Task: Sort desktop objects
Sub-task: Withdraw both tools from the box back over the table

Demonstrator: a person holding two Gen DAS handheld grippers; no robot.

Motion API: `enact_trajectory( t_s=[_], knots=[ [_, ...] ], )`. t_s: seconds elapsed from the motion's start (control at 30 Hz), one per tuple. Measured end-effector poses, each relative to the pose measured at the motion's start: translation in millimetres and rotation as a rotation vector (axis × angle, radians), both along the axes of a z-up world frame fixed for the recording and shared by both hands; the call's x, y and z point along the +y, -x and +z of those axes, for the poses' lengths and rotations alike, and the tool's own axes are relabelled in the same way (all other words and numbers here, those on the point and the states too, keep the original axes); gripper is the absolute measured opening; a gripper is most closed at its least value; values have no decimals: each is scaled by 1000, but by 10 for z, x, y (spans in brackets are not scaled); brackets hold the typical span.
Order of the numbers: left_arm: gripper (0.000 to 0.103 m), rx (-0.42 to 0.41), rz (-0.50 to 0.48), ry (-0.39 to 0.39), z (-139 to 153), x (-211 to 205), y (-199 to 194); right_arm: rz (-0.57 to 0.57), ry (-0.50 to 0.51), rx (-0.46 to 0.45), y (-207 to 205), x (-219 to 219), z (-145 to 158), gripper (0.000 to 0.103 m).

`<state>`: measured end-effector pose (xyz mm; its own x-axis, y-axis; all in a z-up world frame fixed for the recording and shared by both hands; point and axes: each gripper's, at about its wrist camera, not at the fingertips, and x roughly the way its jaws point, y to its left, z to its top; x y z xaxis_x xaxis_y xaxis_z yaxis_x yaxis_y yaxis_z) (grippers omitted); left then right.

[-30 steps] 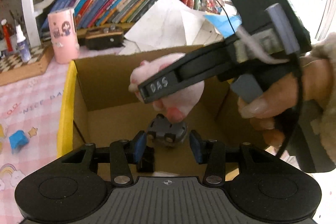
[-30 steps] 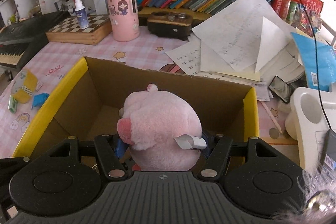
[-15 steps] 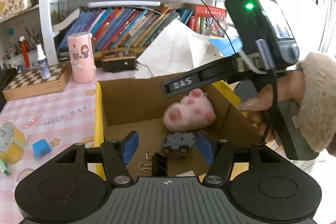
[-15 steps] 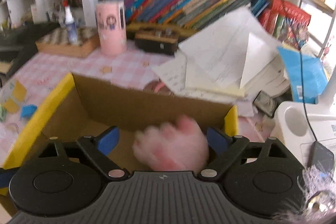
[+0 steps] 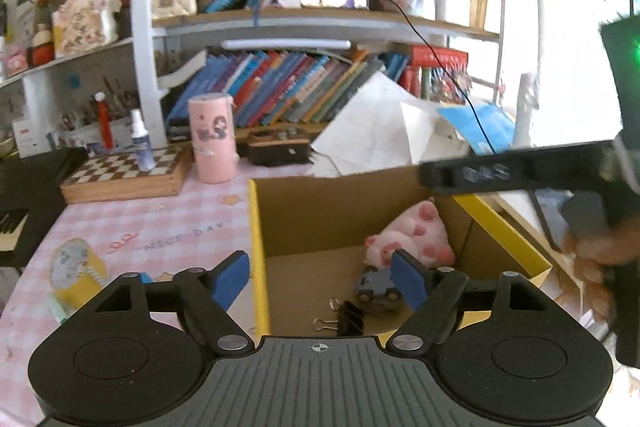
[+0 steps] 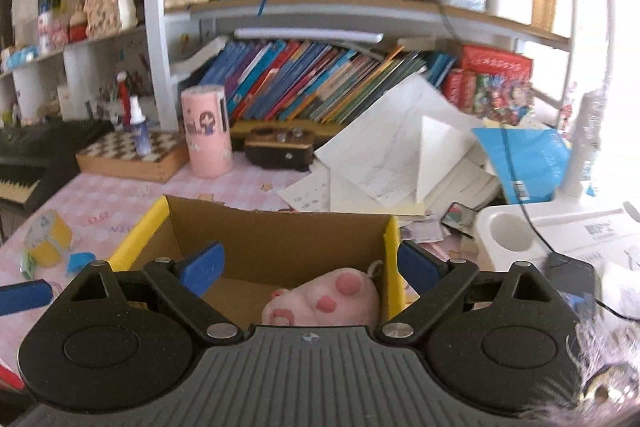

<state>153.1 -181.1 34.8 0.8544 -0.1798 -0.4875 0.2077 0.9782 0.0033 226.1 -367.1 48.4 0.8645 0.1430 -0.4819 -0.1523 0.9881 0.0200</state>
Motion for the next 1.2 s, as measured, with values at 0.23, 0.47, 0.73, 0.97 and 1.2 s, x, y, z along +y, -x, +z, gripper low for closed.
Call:
enact_trajectory(
  t_s=[0.23,0.47,0.73,0.97,1.2],
  knots=[
    [85,-27,46,12,12,219,235,-80,-25,-61,533,-48,77,93],
    [89,-3,83,33,-64,409,419,-173,-47,-26,950,61,-53,92],
    [90,21,57,50,-134,604,644,-186,-7,9,1321,337,-177,91],
    [90,60,52,62,-215,867,901,-212,-8,66,1582,619,-259,91],
    [90,97,74,77,-263,1219,1139,-213,-8,95,1842,940,-299,91]
  ],
)
